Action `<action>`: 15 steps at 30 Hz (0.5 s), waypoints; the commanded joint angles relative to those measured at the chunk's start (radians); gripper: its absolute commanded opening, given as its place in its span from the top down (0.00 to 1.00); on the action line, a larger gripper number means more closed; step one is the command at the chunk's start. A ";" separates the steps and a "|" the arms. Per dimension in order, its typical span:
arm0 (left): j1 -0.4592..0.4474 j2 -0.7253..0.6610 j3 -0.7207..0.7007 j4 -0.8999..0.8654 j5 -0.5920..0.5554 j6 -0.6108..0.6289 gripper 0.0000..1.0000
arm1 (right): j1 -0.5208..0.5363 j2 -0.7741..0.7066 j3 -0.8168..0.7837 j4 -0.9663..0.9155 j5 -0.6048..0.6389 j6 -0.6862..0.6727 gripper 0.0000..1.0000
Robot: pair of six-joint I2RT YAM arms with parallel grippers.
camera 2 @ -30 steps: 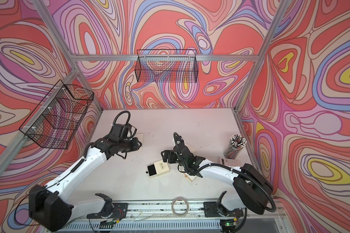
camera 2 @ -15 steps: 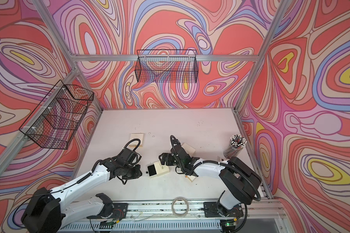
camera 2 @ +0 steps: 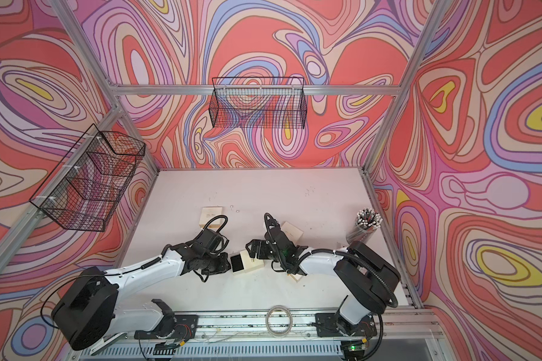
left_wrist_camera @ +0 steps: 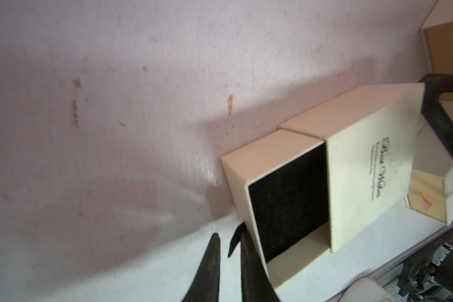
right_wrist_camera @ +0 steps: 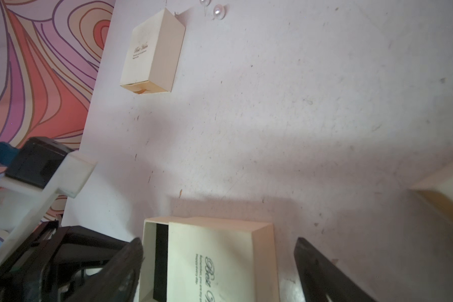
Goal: Take out the earrings from the drawer-style jewelry box
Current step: Close the drawer of the jewelry box.
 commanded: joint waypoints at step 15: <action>-0.077 0.075 -0.035 0.236 0.047 -0.077 0.83 | 0.040 0.044 -0.017 0.077 -0.035 0.057 0.08</action>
